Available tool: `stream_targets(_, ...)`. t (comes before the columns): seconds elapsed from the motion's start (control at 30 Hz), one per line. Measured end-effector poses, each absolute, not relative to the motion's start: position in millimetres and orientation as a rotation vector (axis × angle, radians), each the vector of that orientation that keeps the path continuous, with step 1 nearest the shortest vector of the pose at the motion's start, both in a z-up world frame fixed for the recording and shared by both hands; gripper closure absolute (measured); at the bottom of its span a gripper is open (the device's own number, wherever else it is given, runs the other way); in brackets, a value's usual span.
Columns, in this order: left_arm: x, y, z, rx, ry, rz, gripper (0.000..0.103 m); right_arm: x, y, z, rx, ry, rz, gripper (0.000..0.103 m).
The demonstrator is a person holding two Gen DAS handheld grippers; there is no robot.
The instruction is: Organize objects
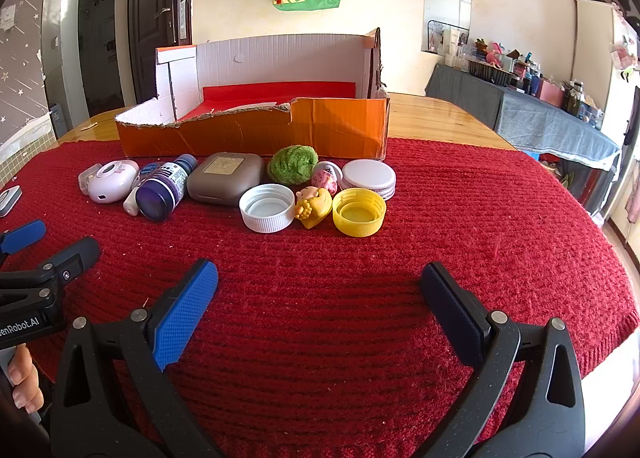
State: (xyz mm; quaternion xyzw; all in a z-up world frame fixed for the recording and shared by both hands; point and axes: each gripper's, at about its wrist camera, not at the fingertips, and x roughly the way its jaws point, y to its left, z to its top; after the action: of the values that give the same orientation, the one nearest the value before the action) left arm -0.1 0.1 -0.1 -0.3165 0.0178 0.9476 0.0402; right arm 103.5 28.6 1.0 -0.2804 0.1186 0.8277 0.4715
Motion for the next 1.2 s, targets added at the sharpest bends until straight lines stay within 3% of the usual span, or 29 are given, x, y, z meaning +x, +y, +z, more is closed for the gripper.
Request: stream_targets(1.2,-0.2,0.1,0.0,-0.972,0.031,2.902,0.000,101.9,28.5,1.1,-0.677,0.300,1.986,0.000)
